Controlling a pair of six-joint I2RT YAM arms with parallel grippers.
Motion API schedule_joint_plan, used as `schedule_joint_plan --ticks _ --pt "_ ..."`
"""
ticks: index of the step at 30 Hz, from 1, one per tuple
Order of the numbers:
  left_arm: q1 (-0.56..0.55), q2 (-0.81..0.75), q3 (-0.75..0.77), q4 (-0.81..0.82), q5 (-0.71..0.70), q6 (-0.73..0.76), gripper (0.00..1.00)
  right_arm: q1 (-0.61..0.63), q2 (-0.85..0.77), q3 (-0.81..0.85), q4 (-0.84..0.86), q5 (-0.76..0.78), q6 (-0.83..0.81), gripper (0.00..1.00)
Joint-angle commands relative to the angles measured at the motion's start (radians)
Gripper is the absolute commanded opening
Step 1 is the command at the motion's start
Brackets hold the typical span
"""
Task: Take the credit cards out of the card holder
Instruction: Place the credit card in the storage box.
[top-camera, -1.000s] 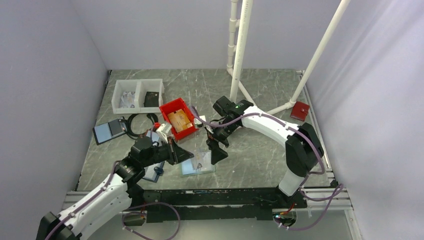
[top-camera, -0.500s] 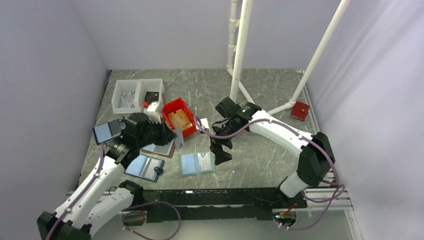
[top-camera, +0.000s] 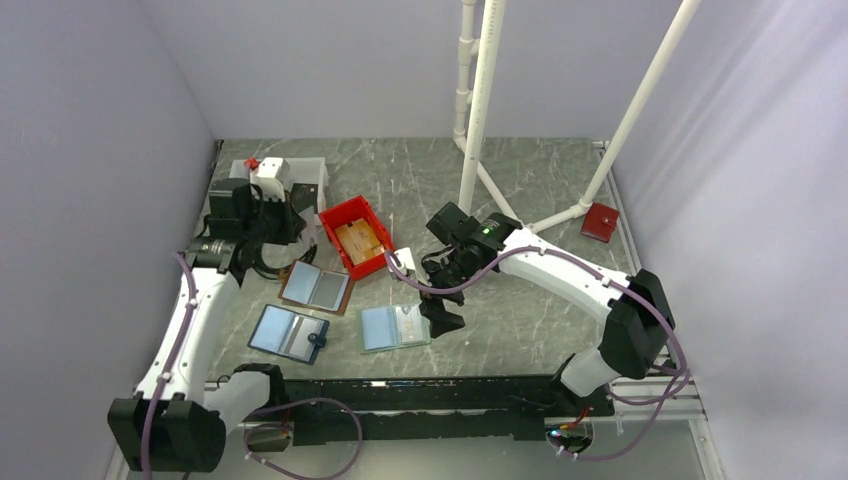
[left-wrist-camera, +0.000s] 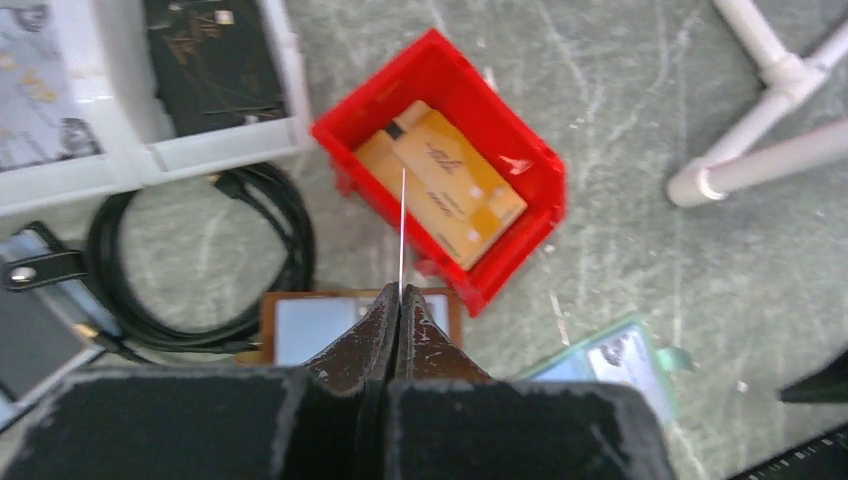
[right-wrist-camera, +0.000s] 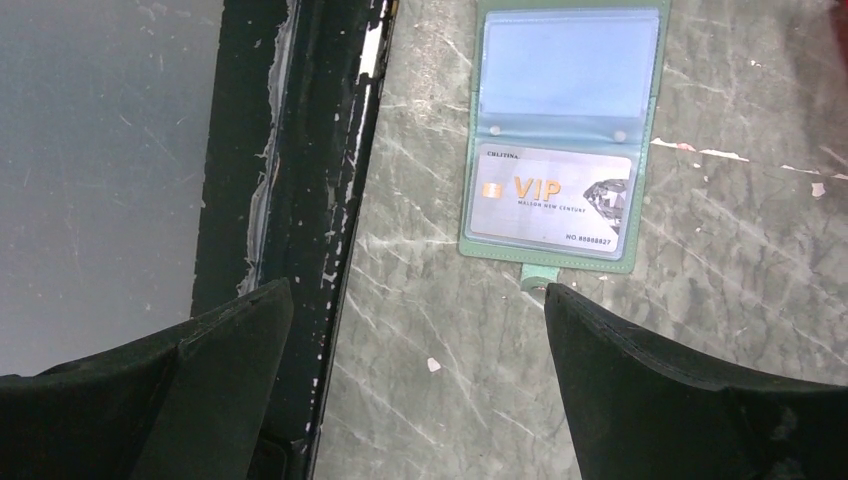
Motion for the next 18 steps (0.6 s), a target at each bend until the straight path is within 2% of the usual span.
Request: schedule_joint_plan --ticks 1,7,18 --pt "0.116 0.063 0.060 0.048 0.061 0.110 0.00 0.007 -0.047 -0.004 0.031 0.013 -0.020 1.00" --pt "0.255 0.146 0.087 0.126 0.121 0.104 0.00 0.010 -0.053 -0.005 0.031 0.018 -0.021 1.00" --pt "0.361 0.297 0.133 0.201 0.090 0.112 0.00 0.023 -0.053 -0.012 0.038 0.033 -0.018 1.00"
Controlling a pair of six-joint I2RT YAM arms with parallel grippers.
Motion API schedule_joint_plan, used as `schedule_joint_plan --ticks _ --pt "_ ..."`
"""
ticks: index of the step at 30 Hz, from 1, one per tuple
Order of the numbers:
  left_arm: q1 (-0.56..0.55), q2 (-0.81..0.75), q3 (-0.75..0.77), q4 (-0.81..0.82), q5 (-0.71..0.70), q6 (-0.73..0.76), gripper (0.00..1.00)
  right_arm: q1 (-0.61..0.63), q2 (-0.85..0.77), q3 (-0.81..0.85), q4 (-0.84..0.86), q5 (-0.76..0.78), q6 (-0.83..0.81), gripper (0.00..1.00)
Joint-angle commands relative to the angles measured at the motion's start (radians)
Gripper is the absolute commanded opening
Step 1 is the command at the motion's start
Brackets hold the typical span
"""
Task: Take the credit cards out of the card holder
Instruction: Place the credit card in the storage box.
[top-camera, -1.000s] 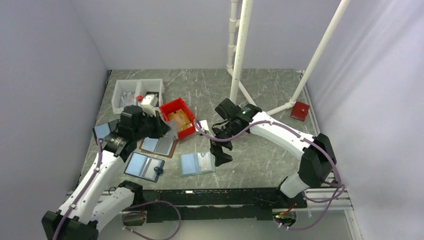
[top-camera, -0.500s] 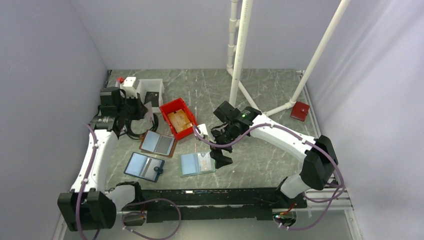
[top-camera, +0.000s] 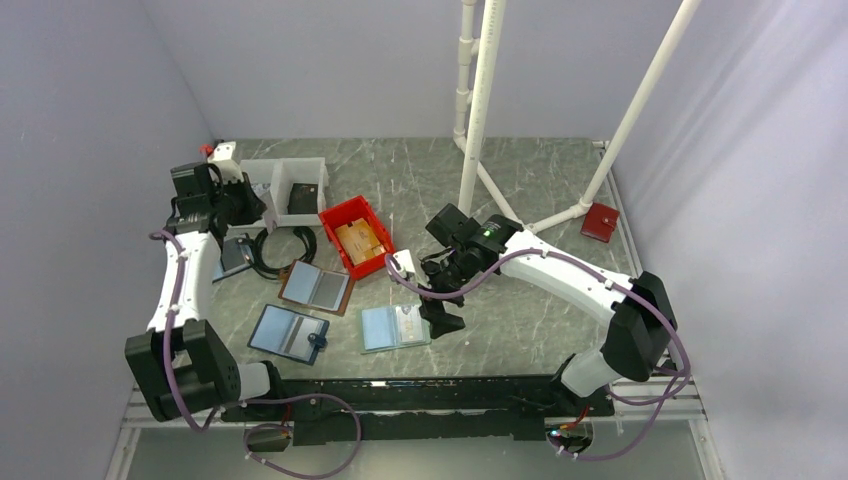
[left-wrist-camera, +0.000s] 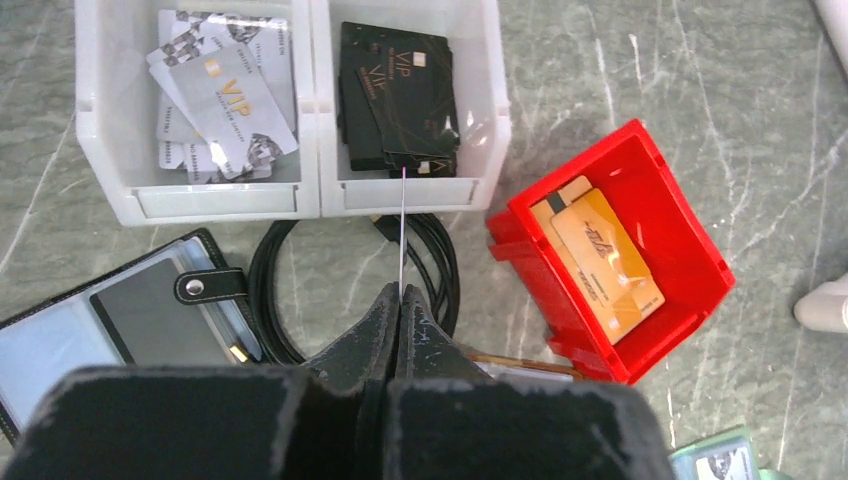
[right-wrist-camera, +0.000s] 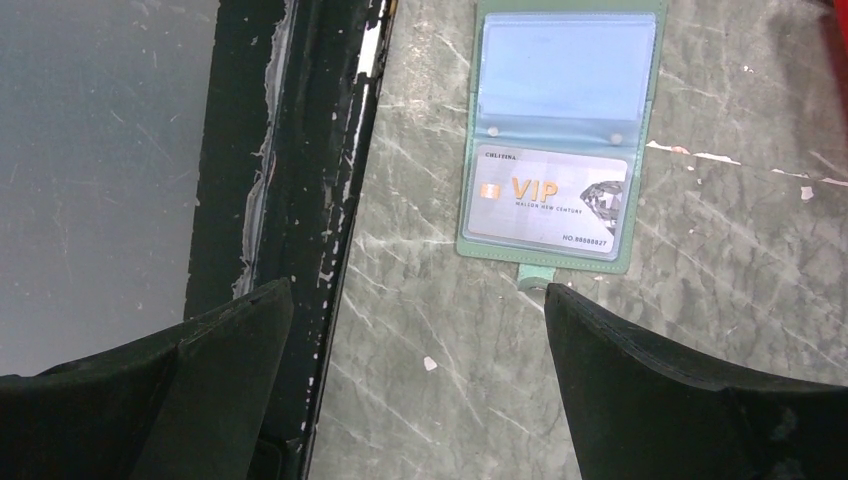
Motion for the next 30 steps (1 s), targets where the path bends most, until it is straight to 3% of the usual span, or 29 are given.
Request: schedule_joint_plan --ticks 1,18,30 --pt "0.034 0.047 0.060 0.074 -0.008 0.025 0.00 0.007 -0.032 -0.007 0.032 0.011 -0.017 1.00" --pt "0.089 0.318 0.241 0.078 -0.093 0.098 0.00 0.019 -0.015 -0.009 0.035 0.027 -0.018 1.00" --pt "0.101 0.489 0.367 0.048 -0.012 0.127 0.00 0.032 0.004 -0.010 0.036 0.043 -0.021 1.00"
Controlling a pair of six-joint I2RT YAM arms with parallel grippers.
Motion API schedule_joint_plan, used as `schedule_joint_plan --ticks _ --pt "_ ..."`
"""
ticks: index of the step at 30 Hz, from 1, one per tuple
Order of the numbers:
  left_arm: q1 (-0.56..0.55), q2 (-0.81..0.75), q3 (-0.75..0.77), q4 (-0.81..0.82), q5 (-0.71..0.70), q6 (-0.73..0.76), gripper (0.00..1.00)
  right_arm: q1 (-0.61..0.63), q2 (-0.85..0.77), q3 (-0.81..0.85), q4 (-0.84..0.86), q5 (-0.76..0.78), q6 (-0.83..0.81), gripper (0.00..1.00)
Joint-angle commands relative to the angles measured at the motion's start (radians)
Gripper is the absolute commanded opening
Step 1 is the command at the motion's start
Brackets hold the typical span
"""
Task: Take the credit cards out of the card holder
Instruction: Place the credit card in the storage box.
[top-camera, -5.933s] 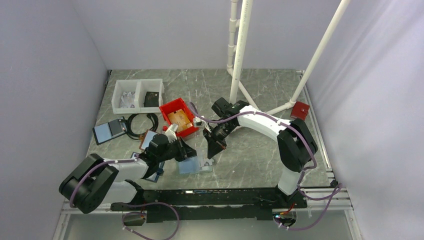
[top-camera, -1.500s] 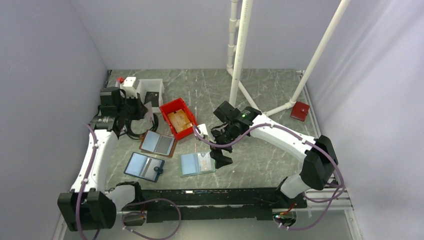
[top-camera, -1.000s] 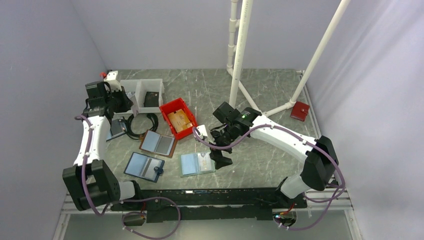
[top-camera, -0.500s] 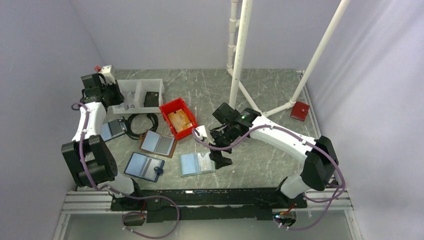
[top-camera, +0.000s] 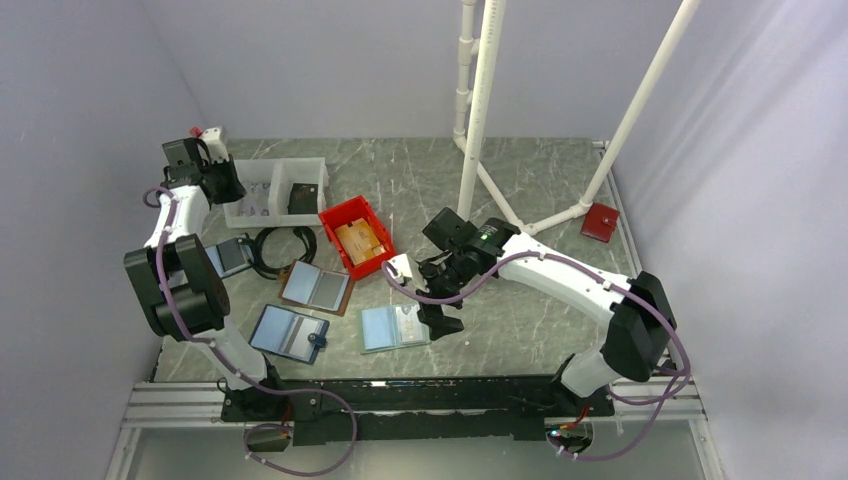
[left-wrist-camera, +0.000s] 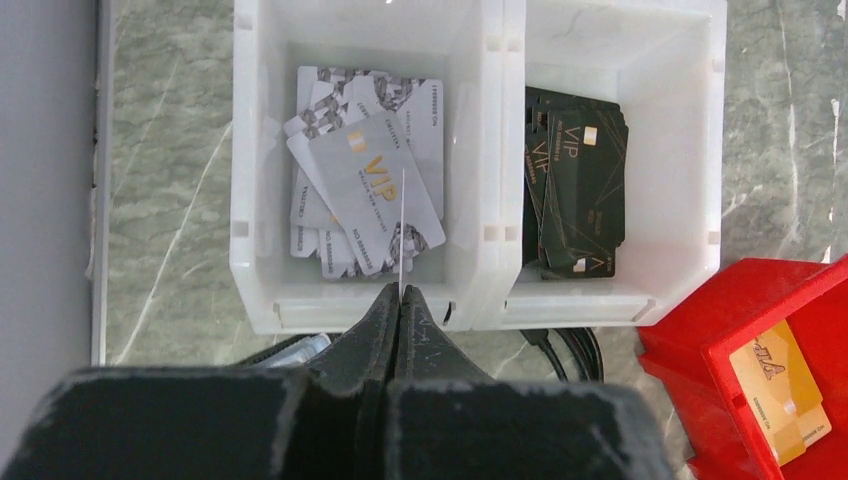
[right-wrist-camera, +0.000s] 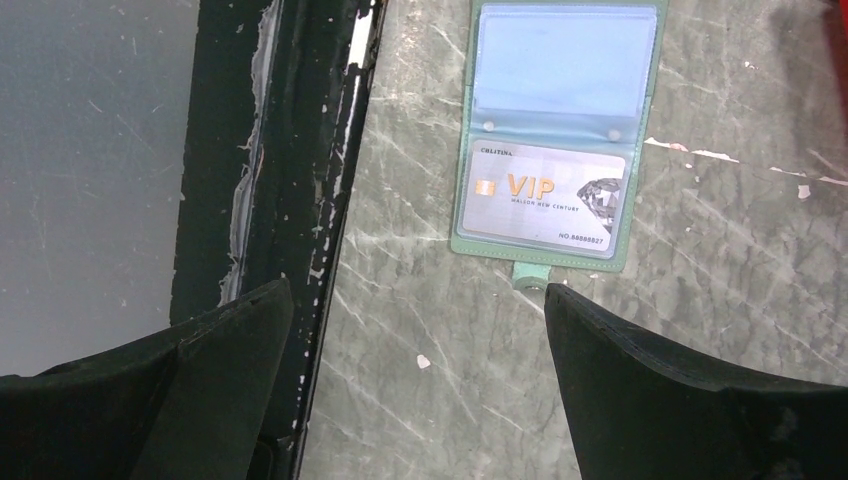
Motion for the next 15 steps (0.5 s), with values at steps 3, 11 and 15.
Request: schedule_joint_plan --ticks 3,11,15 --pt "0.010 0.091 0.122 -0.021 0.070 0.053 0.00 0.007 0.006 -0.002 0.024 0.012 -0.019 1.00" --pt "0.014 0.228 0.267 -0.107 0.133 0.053 0.00 0.020 0.021 0.003 0.019 0.012 -0.021 1.00" --pt "0.018 0.278 0.309 -0.120 0.159 0.029 0.00 0.025 0.030 0.004 0.018 0.016 -0.022 1.00"
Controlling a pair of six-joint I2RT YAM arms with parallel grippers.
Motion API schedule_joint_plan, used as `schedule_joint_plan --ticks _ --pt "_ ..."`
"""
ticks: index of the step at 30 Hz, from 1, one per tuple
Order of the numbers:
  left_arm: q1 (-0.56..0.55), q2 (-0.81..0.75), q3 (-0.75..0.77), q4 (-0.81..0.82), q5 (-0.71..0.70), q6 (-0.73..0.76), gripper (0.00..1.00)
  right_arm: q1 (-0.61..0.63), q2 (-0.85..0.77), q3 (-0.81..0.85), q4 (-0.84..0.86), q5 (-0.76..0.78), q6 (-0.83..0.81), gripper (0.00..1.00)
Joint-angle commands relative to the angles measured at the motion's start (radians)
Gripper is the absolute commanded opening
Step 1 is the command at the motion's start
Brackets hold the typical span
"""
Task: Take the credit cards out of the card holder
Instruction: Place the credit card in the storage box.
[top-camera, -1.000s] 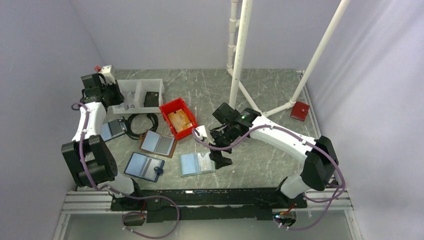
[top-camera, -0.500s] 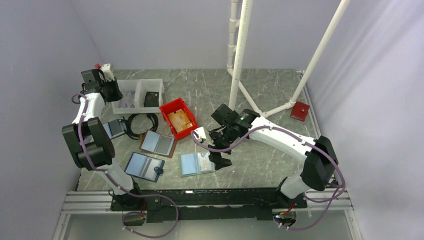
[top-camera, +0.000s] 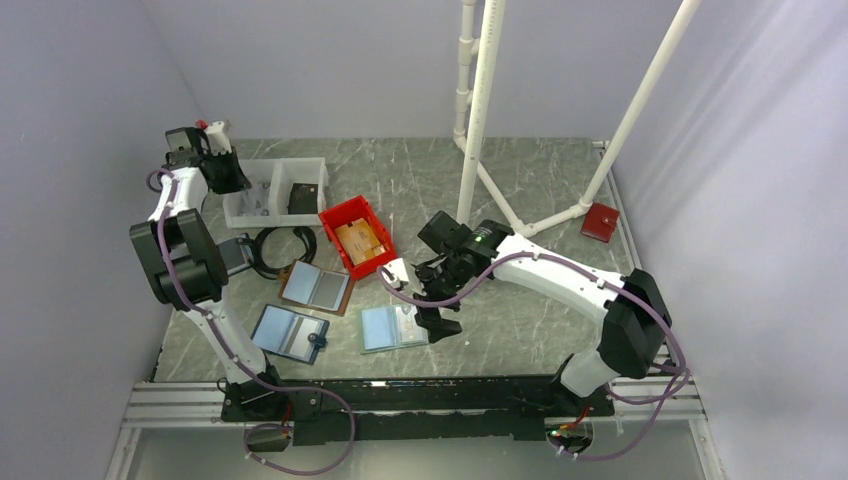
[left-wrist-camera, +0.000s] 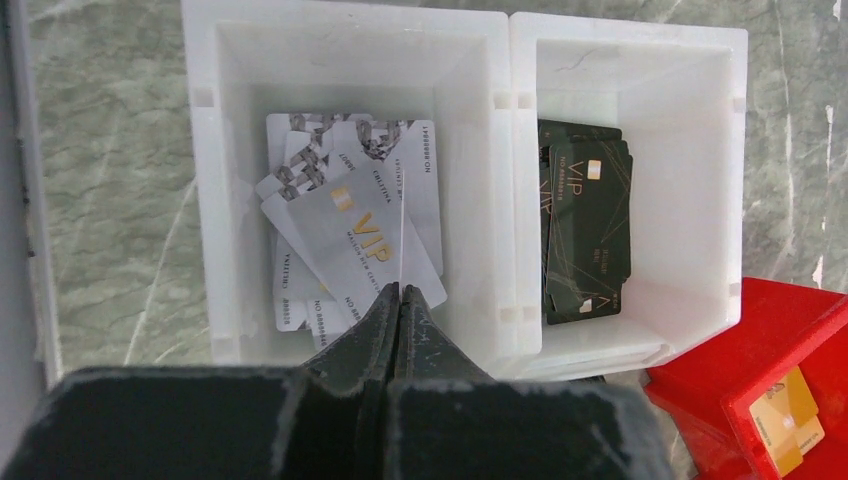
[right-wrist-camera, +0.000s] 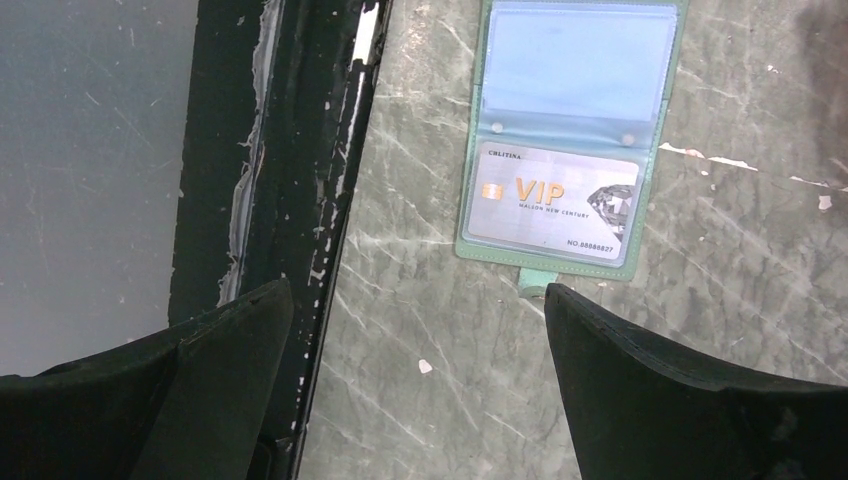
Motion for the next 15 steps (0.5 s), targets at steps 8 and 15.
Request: schedule_joint_plan --ticks 8,15 --pt "0.010 0.108 0.115 -0.038 0.109 -0.040 0.00 0.013 0.023 0.006 0.015 0.007 -0.018 1.00" --pt "0.010 0.157 0.176 -0.093 0.018 -0.119 0.25 0.014 0.034 0.009 0.011 0.010 -0.019 1.00"
